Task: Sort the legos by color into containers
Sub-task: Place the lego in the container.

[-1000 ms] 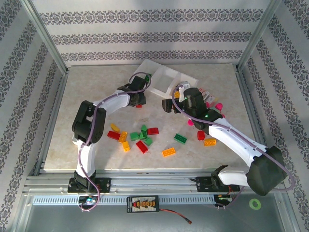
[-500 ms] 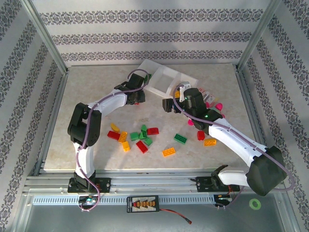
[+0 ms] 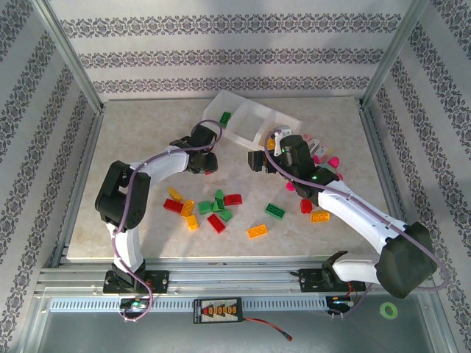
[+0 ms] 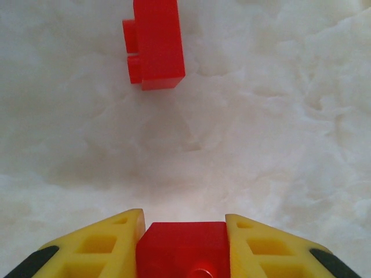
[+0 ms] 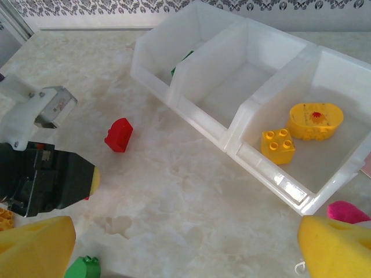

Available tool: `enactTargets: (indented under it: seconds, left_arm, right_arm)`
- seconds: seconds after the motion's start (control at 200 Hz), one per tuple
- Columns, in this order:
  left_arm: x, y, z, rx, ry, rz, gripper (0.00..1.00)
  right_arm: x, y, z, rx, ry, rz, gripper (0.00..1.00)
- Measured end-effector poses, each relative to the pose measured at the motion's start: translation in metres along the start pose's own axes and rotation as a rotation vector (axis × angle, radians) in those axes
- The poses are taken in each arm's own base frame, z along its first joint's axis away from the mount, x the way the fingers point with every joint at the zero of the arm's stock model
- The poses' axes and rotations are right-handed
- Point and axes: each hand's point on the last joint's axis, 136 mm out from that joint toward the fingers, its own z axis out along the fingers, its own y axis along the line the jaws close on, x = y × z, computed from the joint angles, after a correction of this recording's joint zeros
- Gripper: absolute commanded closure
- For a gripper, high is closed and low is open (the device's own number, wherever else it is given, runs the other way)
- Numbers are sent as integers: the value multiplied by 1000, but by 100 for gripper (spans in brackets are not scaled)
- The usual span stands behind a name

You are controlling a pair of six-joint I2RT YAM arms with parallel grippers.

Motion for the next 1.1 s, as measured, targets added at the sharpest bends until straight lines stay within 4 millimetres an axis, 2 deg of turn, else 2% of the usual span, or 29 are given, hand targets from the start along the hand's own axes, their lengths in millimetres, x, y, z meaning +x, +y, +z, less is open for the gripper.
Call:
enactTargets:
  seconds: [0.15,0.36,0.465,0.605,0.774,0.949,1.099]
  left_arm:
    - [-17,-15,-8,45,-31,-9,66]
    - [-81,-61,-23,162,-148,-12,66]
    - [-108,-79,-20,197,-194,-10,66]
    - [-135,-95,-2,217,-227,-12,66]
    - [-155,-108,23,233,-246,-26,66]
    - [-168,-117,36,248,-255,-36,66]
    - [-177,-125,37,272,-259,-48,56]
  right_arm:
    - [0,-1,-5,1,-9,1,2]
    - [0,-2,-11,-1,-23,5,2]
    - [0,-2,-12,-1,-26,6,2]
    - [0,-2,-12,-1,-27,6,2]
    - [0,-2,-12,-1,-28,7,2]
    - [2,-4,-14,-1,-30,12,2]
    - [2,-4,-15,-1,-34,15,2]
